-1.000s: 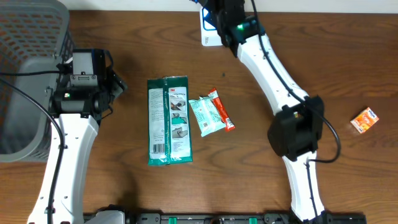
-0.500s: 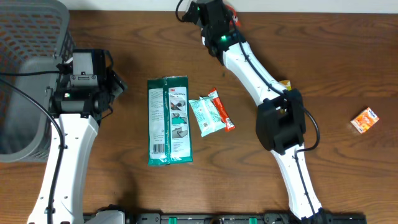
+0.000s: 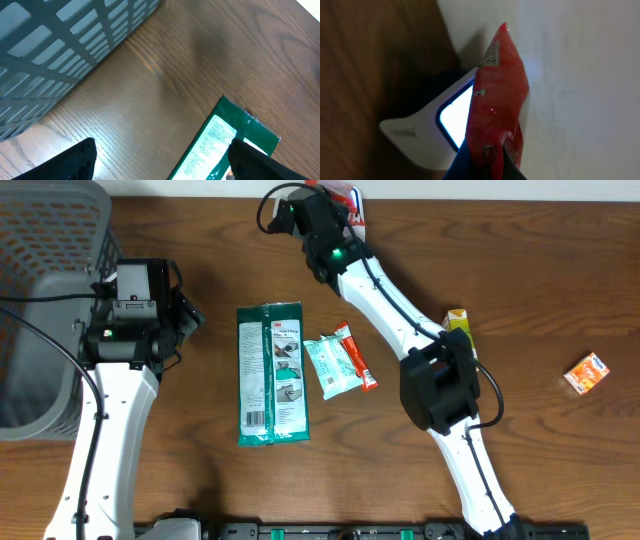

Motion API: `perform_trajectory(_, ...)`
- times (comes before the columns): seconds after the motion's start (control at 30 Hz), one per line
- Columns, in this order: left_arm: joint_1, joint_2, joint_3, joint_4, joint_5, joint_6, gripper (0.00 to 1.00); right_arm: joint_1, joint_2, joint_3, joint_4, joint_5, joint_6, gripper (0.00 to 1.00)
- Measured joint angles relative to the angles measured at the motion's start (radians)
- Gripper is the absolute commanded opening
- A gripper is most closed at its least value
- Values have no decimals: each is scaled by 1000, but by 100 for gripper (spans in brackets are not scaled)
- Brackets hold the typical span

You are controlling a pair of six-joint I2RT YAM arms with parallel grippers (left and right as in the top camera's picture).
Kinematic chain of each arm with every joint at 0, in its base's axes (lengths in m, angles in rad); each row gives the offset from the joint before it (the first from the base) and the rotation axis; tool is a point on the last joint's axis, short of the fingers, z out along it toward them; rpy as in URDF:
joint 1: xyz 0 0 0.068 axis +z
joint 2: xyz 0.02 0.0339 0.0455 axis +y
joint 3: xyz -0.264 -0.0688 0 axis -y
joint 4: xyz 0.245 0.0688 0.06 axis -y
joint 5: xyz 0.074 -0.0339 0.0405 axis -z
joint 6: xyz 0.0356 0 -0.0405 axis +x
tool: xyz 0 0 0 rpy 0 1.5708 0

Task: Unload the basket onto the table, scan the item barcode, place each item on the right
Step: 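Hold the red snack bag in front of the scanner window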

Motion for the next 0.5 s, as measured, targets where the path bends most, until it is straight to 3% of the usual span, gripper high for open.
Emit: perform_trajectory(0.5,0,0,0,0,0,0,85,1,0,0,-98,24,6,1)
